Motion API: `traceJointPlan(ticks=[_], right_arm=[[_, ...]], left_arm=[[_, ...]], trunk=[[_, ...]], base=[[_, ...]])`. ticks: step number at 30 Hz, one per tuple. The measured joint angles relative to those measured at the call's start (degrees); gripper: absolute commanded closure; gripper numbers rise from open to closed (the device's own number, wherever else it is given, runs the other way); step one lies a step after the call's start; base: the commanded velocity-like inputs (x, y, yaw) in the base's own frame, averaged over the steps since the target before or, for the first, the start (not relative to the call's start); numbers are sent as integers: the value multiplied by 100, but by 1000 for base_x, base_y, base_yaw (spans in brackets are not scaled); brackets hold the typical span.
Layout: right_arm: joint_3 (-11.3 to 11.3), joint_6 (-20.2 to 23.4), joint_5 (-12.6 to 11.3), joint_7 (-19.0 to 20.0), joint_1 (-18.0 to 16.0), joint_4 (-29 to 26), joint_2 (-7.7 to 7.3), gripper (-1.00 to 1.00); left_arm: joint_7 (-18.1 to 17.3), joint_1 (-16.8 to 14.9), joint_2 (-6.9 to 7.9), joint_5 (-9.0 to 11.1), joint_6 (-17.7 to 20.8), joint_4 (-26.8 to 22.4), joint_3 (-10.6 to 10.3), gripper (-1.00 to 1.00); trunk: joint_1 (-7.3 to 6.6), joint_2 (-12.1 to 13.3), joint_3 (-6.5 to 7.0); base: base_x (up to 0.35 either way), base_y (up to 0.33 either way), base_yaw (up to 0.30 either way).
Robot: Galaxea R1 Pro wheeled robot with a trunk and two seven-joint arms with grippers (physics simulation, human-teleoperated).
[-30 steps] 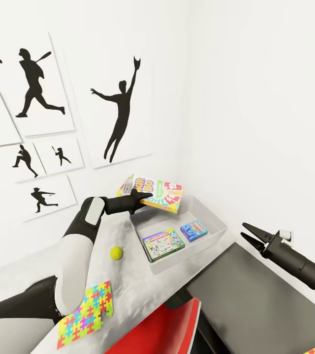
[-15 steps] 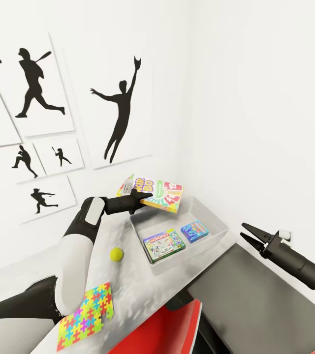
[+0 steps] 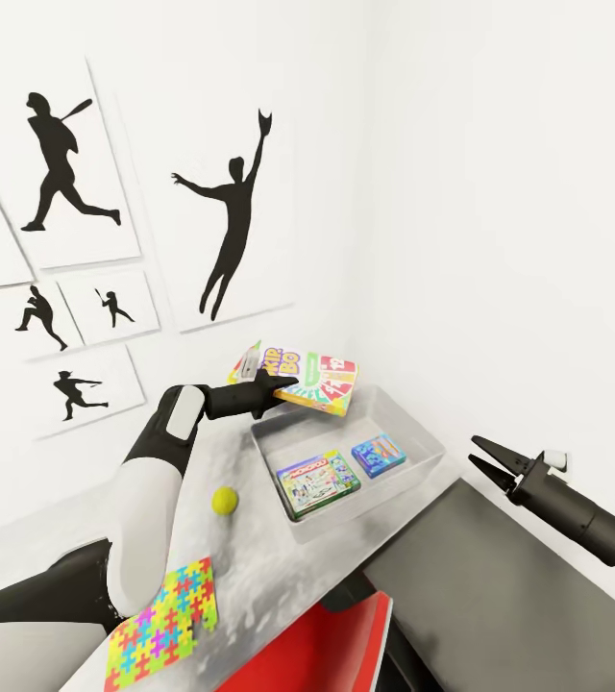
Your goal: Put all the toys in the child's room - the three board games (two on the bed and one on the table), the two jigsaw puzzles on the table, and the tennis ball on the table - inside the toy box on the table in the child's room.
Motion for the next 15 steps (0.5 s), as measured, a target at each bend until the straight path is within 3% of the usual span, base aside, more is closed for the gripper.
traceJointPlan(ticks=[5,15], right_arm=[[0,6,0,0,0,0,-5,-100],[0,5,0,1,0,1,0,-100]], left_arm=[[-2,-1,0,-1,0,0,1,100],[-28,0,-1,0,1,-1,2,100]], trunk=[[0,0,0],[-1,0,0]], base=[[0,-185,0],[39,-24,0]])
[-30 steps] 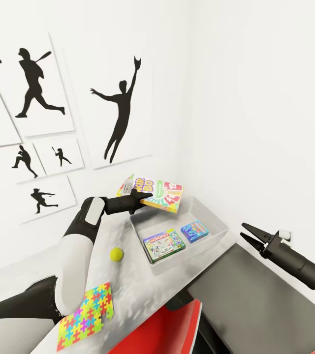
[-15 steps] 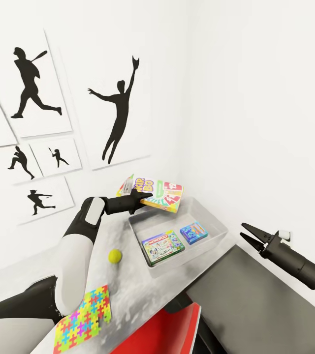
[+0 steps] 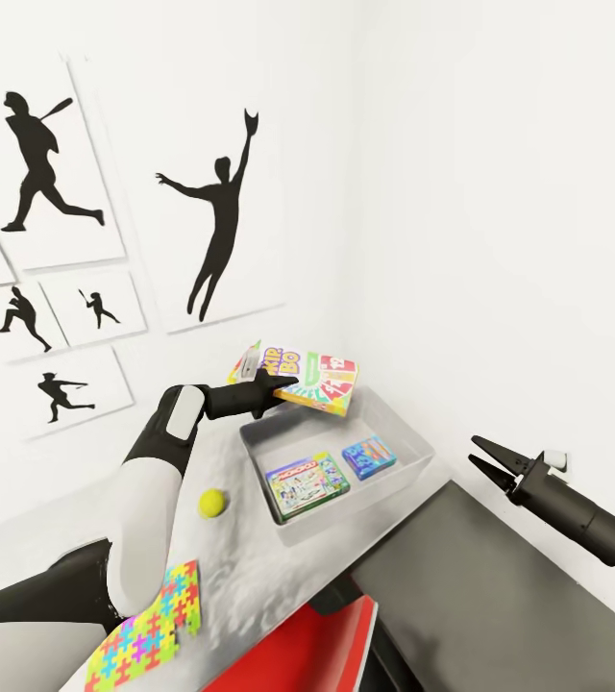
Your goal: Put all the toys in the child's room - the three board games (two on the bed and one on the table), the two jigsaw puzzles on the table, and the tennis ball on the table - inside the toy box on the table in the child's room.
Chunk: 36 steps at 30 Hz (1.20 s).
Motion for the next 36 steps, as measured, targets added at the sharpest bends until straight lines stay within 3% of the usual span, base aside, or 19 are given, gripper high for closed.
traceJointPlan(ticks=[17,23,26,36], right_arm=[[0,-19,0,10,0,0,3,-100],[-18,9,3,-2,0,39,33,-100],[-18,14,0,-1,0,43,30,-100],[-18,36,-4,-17,0,44,16,-100]], left_arm=[[0,-2,0,0,0,0,9,100],[-171,-2,0,169,25,194,-171,100],[-260,-2,0,260,15,289,-76,100],[-320,-1,0,515,11,534,-98,100]], trunk=[[1,0,0],[1,0,0],[1,0,0],[1,0,0]], base=[[22,-15,0],[0,0,0],[0,0,0],[0,0,0]])
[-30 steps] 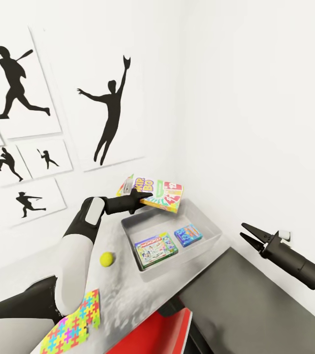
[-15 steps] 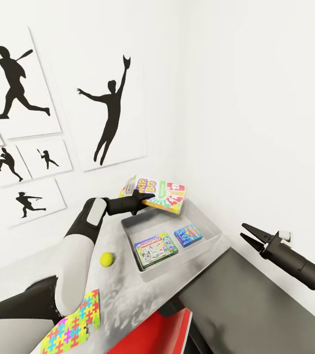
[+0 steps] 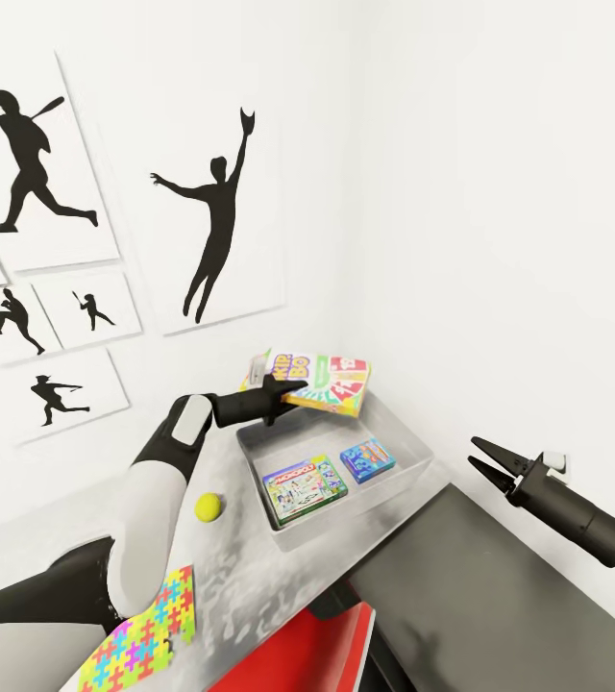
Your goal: Put all the toys in the child's room - the three board games (two on the bed and one on the table), the two jigsaw puzzles on the table, and the tennis ball on the table - inside the toy box on the table in the child's room.
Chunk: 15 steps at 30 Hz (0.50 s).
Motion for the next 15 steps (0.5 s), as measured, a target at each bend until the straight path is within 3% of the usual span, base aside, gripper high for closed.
traceJointPlan(ticks=[15], right_arm=[[9,7,-24,-2,0,0,-6,-100]], left_arm=[[0,-2,0,45,-11,15,-46,100]], trunk=[[0,0,-96]], base=[[0,0,0]])
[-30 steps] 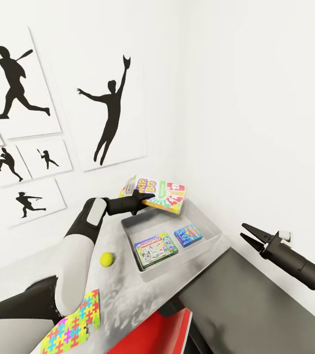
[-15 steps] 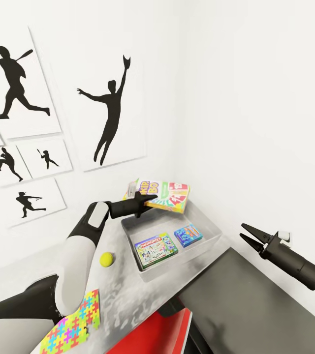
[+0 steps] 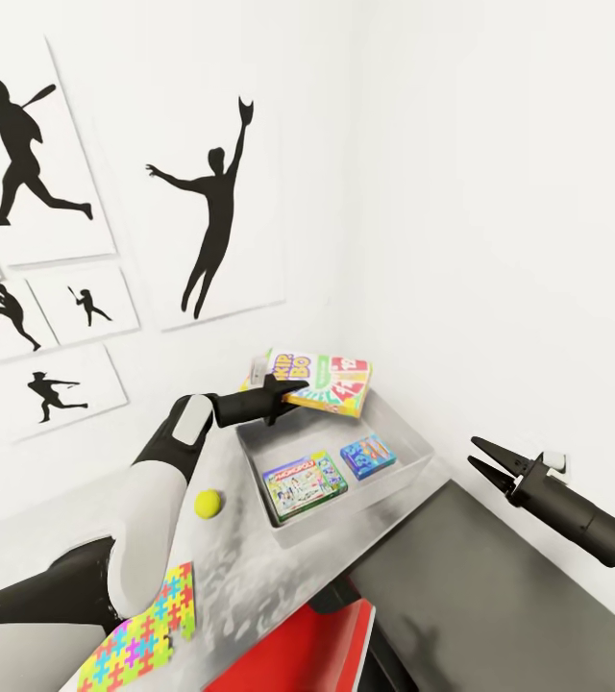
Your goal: Put all the toys in the child's room - the three board games (two on the bed and one on the table), the two jigsaw puzzles on the table, and the tennis ball on the table - inside the toy box on the table in the child's room.
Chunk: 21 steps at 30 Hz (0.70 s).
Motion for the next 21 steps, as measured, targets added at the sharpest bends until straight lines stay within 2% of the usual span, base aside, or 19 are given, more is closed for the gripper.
traceJointPlan(ticks=[4,6,9,15,21], right_arm=[[3,0,7,0,0,0,6,-100],[7,0,8,0,0,0,8,-100],[8,0,3,0,0,0,8,-100],[4,0,-1,0,0,0,1,-100],[6,0,21,0,0,0,9,-100]], left_arm=[[-3,1,0,1,-12,46,-140,100],[-6,3,0,-29,-29,237,-184,100],[-10,2,0,-20,-60,414,-195,100],[-21,0,-2,-18,-398,743,-199,100],[-29,-1,-2,296,-625,992,-198,100]], trunk=[[0,0,-37],[0,0,-56],[0,0,-84],[0,0,-140],[0,0,-196]], base=[[0,0,0],[0,0,0],[0,0,0],[0,0,0],[0,0,0]])
